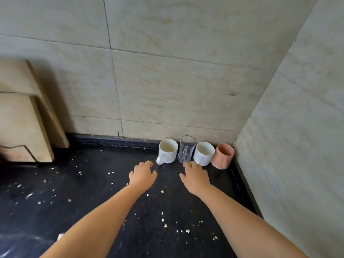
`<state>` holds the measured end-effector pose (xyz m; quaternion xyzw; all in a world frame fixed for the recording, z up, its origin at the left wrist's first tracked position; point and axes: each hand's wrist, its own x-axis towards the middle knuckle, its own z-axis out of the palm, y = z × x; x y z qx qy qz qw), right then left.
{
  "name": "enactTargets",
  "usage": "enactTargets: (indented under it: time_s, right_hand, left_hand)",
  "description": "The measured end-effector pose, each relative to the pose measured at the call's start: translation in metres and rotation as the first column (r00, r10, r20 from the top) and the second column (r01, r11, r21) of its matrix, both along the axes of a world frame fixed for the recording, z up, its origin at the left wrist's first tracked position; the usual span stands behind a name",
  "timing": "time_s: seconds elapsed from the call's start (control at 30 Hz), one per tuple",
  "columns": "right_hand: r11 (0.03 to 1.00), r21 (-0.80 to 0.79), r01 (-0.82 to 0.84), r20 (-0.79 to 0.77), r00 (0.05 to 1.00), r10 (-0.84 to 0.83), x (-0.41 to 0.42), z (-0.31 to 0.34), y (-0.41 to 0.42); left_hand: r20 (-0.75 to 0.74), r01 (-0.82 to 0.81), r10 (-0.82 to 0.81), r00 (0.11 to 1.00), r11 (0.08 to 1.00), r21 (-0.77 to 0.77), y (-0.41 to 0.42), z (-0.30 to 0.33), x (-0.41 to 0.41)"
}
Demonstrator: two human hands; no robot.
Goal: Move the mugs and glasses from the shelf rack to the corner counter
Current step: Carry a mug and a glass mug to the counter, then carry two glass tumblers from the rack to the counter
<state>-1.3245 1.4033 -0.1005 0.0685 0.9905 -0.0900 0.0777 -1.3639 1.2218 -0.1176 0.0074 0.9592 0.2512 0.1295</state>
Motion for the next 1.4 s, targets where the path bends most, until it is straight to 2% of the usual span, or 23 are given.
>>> enactTargets:
  time_s: [0.13,0.3,0.4,0.53,0.7,0.83,0.9,0.97,1.2,1.4]
  right_hand:
    - [0.973,0.122,-0.197,-0.082,0.975,0.208,0.066,0.024,-0.021]
    - [0.924,0.12,-0.362,-0.079,0.925,0.373,0.145,0.033,-0.066]
    - [0.86,0.111,-0.497,-0.064,0.86,0.506,0.191,0.035,-0.109]
    - [0.714,0.148,-0.684,-0.066,0.713,0.698,0.25,0.04,-0.186]
    - [0.535,0.184,-0.825,-0.073,0.531,0.844,0.323,0.041,-0.274]
    - [0.36,0.162,-0.919,-0.084,0.35,0.933,0.412,0.042,-0.363]
    - [0.307,0.157,-0.939,-0.1,0.294,0.951,0.45,0.042,-0.395]
    - [0.222,0.138,-0.965,-0.106,0.209,0.972,0.516,0.037,-0.445]
    - [-0.012,0.025,-1.0,-0.141,-0.016,0.99,0.723,0.043,-0.58]
    - [-0.202,0.006,-0.979,-0.165,-0.2,0.966,0.849,0.058,-0.671]
  left_hand:
    - [-0.162,0.007,-0.033,0.986,0.987,-0.161,-0.033,0.026,0.093]
    - [-0.201,-0.137,0.095,0.975,0.968,-0.21,-0.077,0.034,0.206]
    - [-0.225,-0.233,0.178,0.958,0.941,-0.245,-0.114,0.043,0.271]
    - [-0.255,-0.408,0.347,0.902,0.878,-0.25,-0.175,0.058,0.362]
    - [-0.267,-0.57,0.509,0.819,0.775,-0.273,-0.241,0.055,0.472]
    - [-0.269,-0.707,0.654,0.707,0.644,-0.291,-0.304,0.059,0.594]
    - [-0.281,-0.752,0.699,0.658,0.59,-0.293,-0.328,0.059,0.642]
    - [-0.278,-0.804,0.759,0.589,0.514,-0.299,-0.361,0.061,0.721]
    - [-0.274,-0.911,0.896,0.349,0.256,-0.323,-0.447,0.074,0.944]
    - [-0.289,-0.945,0.942,0.172,0.075,-0.318,-0.502,0.085,1.077]
